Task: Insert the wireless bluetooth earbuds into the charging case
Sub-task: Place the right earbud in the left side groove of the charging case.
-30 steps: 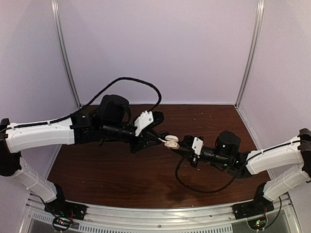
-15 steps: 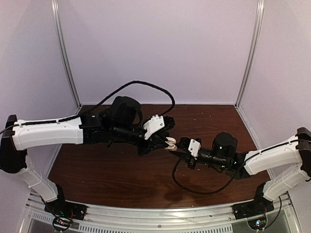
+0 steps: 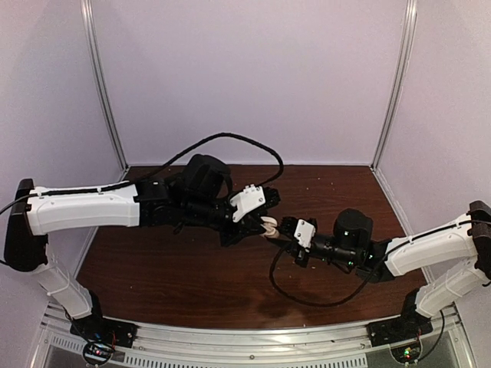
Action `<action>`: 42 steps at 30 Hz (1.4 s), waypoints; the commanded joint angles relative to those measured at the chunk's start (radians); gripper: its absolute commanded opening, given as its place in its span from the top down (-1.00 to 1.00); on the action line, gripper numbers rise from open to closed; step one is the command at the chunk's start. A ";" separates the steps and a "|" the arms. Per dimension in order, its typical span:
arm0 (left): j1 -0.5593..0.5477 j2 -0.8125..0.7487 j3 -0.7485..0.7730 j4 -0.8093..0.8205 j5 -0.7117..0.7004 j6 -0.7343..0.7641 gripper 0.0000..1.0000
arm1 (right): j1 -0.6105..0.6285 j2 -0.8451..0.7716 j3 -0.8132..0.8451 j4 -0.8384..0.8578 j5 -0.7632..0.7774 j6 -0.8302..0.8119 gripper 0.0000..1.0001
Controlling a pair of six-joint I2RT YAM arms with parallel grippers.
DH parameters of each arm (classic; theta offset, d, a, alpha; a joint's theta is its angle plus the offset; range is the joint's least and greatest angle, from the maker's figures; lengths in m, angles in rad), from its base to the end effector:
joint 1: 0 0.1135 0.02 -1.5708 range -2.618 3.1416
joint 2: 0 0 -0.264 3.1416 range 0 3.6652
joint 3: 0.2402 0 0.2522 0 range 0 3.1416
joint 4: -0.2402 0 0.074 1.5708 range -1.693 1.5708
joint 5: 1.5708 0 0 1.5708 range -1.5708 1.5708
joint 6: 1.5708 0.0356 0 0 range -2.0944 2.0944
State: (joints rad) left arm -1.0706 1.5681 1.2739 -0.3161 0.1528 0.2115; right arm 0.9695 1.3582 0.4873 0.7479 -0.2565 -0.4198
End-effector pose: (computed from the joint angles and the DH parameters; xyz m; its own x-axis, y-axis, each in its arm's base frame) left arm 0.1682 -0.3190 0.3013 -0.0741 0.5682 -0.8195 0.9641 0.2509 0.0867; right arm 0.1485 0.2324 0.2095 0.3198 -0.2308 -0.9190 -0.8867 0.2689 -0.3761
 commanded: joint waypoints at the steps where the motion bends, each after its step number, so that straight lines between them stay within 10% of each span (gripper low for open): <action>1: -0.004 0.023 0.046 0.004 -0.042 0.013 0.72 | 0.012 -0.002 0.028 0.003 0.024 0.001 1.00; 26: -0.059 0.096 0.099 0.010 -0.015 -0.009 0.69 | 0.044 -0.003 0.050 -0.061 0.127 -0.038 1.00; 42: -0.063 0.033 0.095 -0.007 -0.041 -0.029 0.15 | 0.044 -0.023 0.005 0.036 0.116 0.009 1.00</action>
State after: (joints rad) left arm -1.1183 1.6524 1.3563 -0.3645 0.0940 0.1970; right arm 1.0042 1.3594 0.5068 0.6945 -0.1406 -0.4374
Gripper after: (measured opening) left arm 0.394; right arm 0.225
